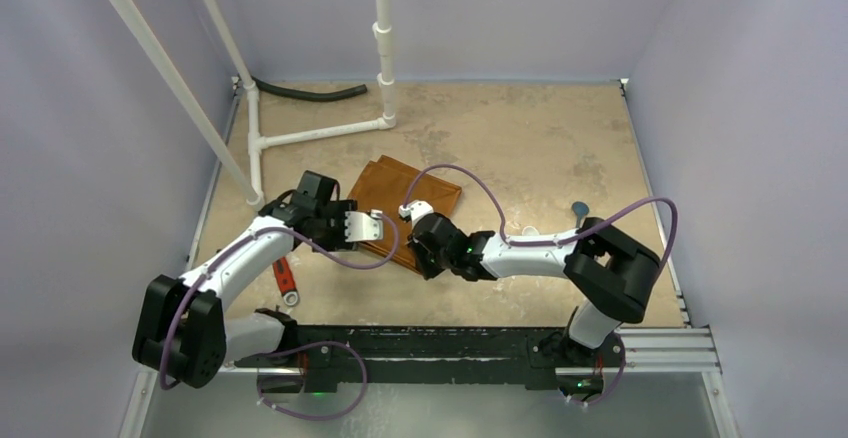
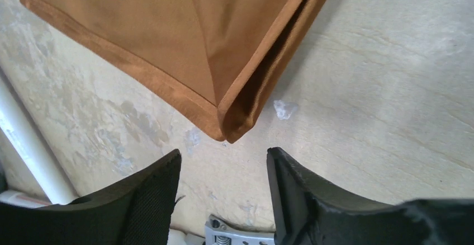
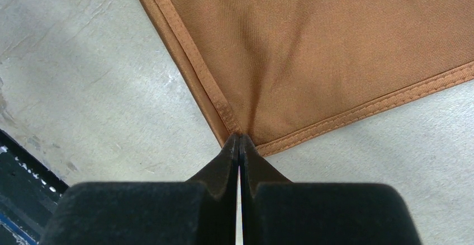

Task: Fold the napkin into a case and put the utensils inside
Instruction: Smooth out the top corner of the smaller-rectangle-folded napkin at the center of the board.

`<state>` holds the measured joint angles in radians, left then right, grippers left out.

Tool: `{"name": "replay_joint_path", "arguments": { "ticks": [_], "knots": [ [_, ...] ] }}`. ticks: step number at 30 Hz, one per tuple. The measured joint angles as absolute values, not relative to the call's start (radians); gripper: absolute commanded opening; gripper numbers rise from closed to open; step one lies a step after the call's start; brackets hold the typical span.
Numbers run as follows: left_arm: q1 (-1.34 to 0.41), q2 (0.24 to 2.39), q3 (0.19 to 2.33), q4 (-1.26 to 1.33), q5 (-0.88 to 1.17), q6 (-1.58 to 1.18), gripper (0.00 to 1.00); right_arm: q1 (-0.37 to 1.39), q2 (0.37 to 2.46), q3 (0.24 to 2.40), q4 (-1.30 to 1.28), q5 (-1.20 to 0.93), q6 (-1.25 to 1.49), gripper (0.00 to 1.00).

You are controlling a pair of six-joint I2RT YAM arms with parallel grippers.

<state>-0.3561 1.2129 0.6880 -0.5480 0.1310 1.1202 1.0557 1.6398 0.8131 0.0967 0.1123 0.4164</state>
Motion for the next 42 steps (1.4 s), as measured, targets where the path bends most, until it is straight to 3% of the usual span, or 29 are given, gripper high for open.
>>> {"name": "replay_joint_path", "arguments": {
  "ticks": [2,8,15,19,22,25,29,37,42],
  "knots": [
    [-0.356,1.214,0.706,-0.585,0.164,1.128,0.42,1.056,1.645,0.818,0.097,0.112,0.416,0.00],
    [-0.356,1.275,0.810,-0.630,0.281,1.101,0.32,1.056,1.647,0.819,0.104,0.108,0.418,0.00],
    [-0.356,1.359,0.813,-0.598,0.292,1.065,0.19,1.056,1.650,0.819,0.119,0.086,0.426,0.00],
    [-0.356,1.360,0.786,-0.574,0.281,1.058,0.06,1.056,1.650,0.819,0.125,0.074,0.427,0.00],
    [-0.356,1.361,0.769,-0.555,0.260,1.058,0.01,1.056,1.650,0.818,0.127,0.047,0.435,0.06],
    [-0.356,1.362,0.748,-0.532,0.242,1.059,0.00,1.056,1.650,0.818,0.128,0.018,0.451,0.24],
    [-0.356,1.362,0.723,-0.513,0.227,1.061,0.00,1.052,1.649,0.816,0.141,-0.048,0.472,0.34],
    [-0.356,1.357,0.684,-0.493,0.220,1.068,0.00,0.935,1.602,0.775,0.192,-0.253,0.510,0.41],
    [-0.355,1.345,0.673,-0.485,0.213,1.075,0.00,0.785,1.548,0.755,0.256,-0.391,0.551,0.37]
  ]
}}
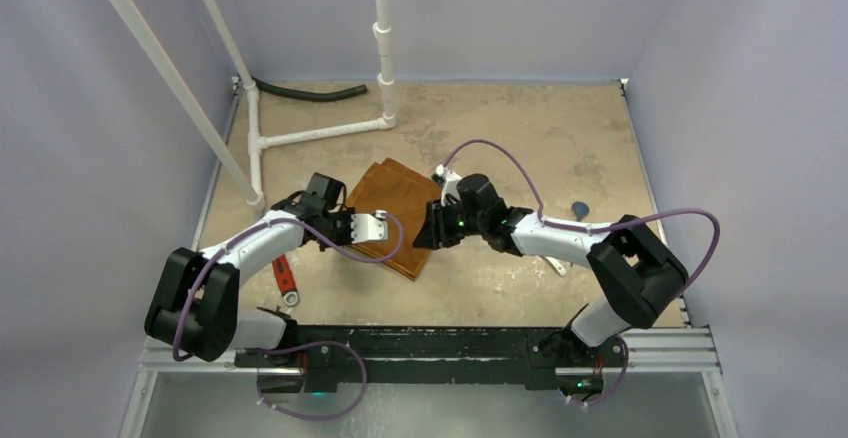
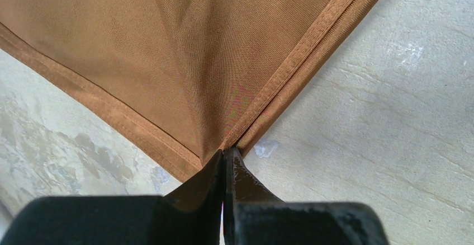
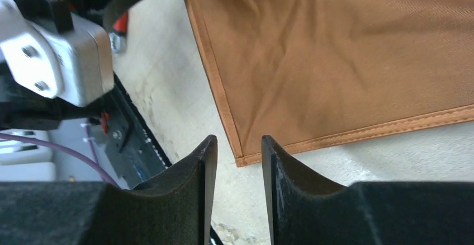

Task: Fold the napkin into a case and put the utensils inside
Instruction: Smooth out the top corner of the smaller-rectangle-folded napkin at the center of the board.

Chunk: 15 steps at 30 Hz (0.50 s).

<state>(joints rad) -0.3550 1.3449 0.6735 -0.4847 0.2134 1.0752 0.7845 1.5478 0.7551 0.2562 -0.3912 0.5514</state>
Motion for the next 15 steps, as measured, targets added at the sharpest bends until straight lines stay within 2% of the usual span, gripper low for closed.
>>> {"name": "replay_joint_path", "arguments": {
  "ticks": [3,7,15],
  "knots": [
    [-0.355,1.338,0.670,-0.480,0.210,1.077,0.00,0.714,1.549,0.756,0.289,-0.442,0.583,0.32],
    [-0.355,1.329,0.657,-0.472,0.205,1.084,0.00,0.642,1.590,0.775,0.342,-0.500,0.652,0.17],
    [-0.355,1.324,0.656,-0.464,0.197,1.086,0.00,0.491,1.755,0.783,0.589,-0.594,0.933,0.14]
  ]
}}
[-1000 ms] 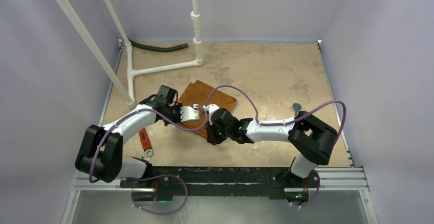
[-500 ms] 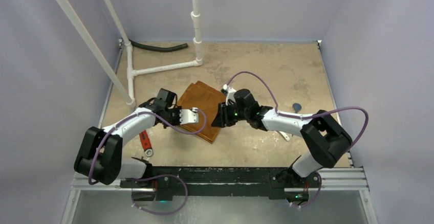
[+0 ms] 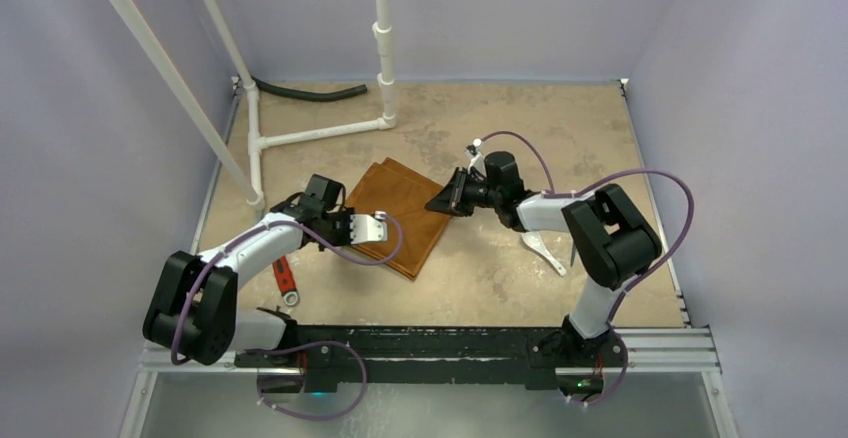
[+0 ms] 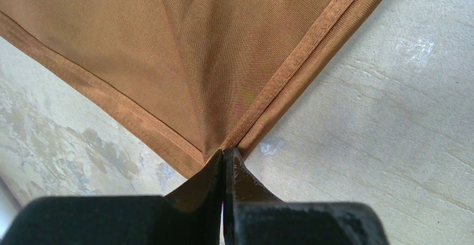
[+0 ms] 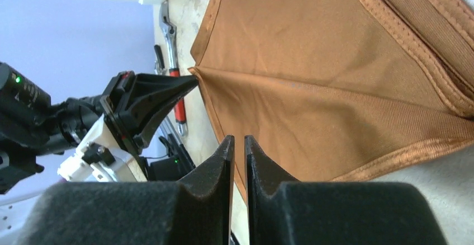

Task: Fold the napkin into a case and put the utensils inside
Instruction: Smooth out the top corner of the smaller-rectangle-folded napkin at the center of the board.

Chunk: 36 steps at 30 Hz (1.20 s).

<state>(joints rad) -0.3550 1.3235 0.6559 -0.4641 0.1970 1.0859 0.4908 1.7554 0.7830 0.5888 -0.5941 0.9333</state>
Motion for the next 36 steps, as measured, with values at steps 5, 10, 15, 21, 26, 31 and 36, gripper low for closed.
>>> {"name": "replay_joint_path", "arguments": {
  "ticks": [5,10,15,21,26,31,36],
  "knots": [
    [-0.355,1.321,0.651,-0.457,0.192,1.093,0.00,0.484,1.803,0.836,0.584,-0.575,0.943,0.10],
    [-0.355,1.321,0.641,-0.457,0.185,1.097,0.00,0.443,1.882,0.840,0.634,-0.571,0.946,0.09],
    [-0.355,1.321,0.641,-0.456,0.181,1.103,0.00,0.404,2.005,0.843,0.675,-0.599,0.959,0.09],
    [-0.355,1.321,0.638,-0.455,0.178,1.104,0.00,0.403,2.021,0.859,0.705,-0.617,0.950,0.15],
    [-0.355,1.321,0.633,-0.453,0.177,1.104,0.00,0.429,1.902,0.860,0.603,-0.522,0.906,0.22],
    [-0.355,1.321,0.624,-0.448,0.170,1.105,0.01,0.575,1.800,0.939,0.566,-0.440,0.897,0.19],
    [-0.355,1.321,0.623,-0.427,0.155,1.104,0.03,0.737,1.905,1.004,0.630,-0.464,0.942,0.13]
  ]
}}
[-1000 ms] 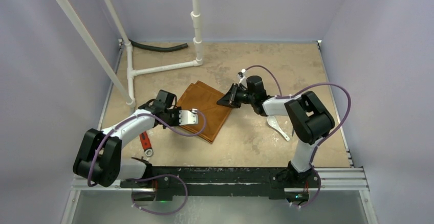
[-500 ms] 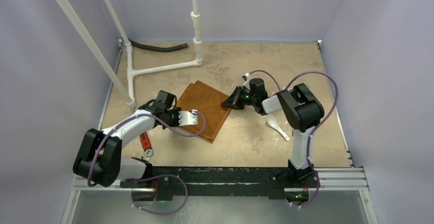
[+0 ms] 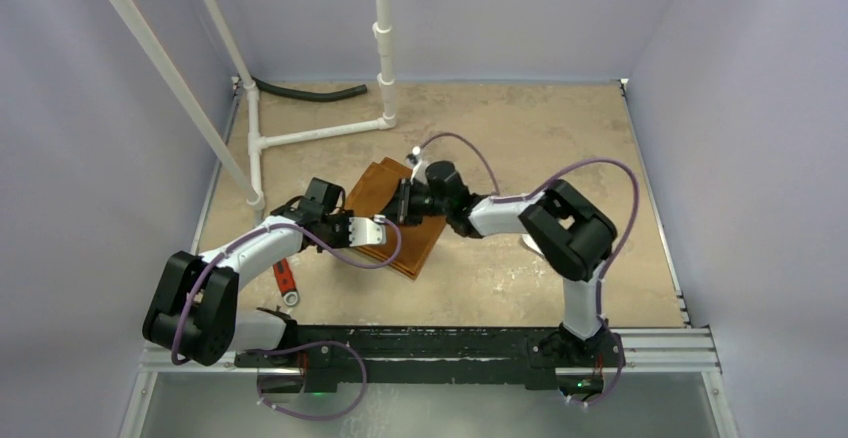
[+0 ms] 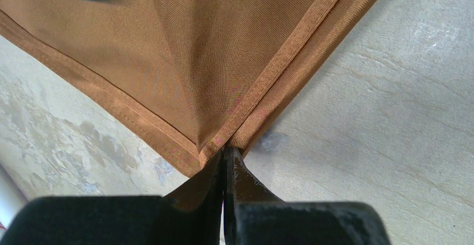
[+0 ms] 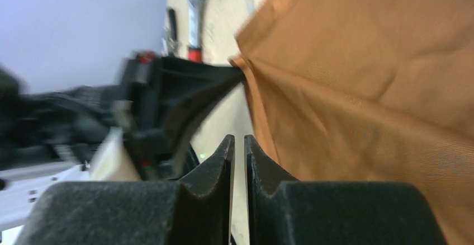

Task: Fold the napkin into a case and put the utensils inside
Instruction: Smooth out the top corner of the smaller-rectangle-folded napkin at the center of the board.

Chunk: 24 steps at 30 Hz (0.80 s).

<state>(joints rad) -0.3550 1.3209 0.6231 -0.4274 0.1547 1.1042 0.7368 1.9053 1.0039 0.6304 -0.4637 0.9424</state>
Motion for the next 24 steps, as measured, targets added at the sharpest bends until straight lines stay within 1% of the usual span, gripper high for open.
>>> {"name": "replay_joint_path", "arguments": {
  "ticks": [6,7,9,10,12,17,20,21,22,24],
  "knots": [
    [-0.355,1.321,0.623,-0.416,0.147,1.103,0.18,0.804,2.080,1.024,0.629,-0.485,0.979,0.08],
    [-0.355,1.321,0.624,-0.416,0.145,1.103,0.21,0.804,2.096,1.024,0.628,-0.491,0.990,0.07],
    [-0.355,1.320,0.627,-0.419,0.137,1.102,0.34,0.802,2.104,1.031,0.632,-0.497,0.994,0.06],
    [-0.355,1.319,0.632,-0.427,0.133,1.100,0.38,0.801,2.105,1.034,0.630,-0.492,0.992,0.05],
    [-0.352,1.311,0.651,-0.451,0.136,1.094,0.43,0.801,2.106,1.036,0.630,-0.487,0.989,0.05],
    [-0.320,1.288,0.767,-0.545,0.193,1.084,0.47,0.801,2.106,1.036,0.631,-0.482,0.983,0.03],
    [-0.315,1.289,0.813,-0.580,0.229,1.093,0.57,0.801,2.106,1.036,0.631,-0.482,0.977,0.03],
    [-0.315,1.290,0.817,-0.590,0.237,1.099,0.62,0.801,2.106,1.036,0.632,-0.482,0.975,0.03],
    [-0.315,1.292,0.817,-0.599,0.242,1.107,0.65,0.801,2.106,1.036,0.632,-0.482,0.974,0.03],
    [-0.315,1.303,0.814,-0.621,0.249,1.129,0.66,0.801,2.106,1.036,0.632,-0.482,0.971,0.02]
  ]
}}
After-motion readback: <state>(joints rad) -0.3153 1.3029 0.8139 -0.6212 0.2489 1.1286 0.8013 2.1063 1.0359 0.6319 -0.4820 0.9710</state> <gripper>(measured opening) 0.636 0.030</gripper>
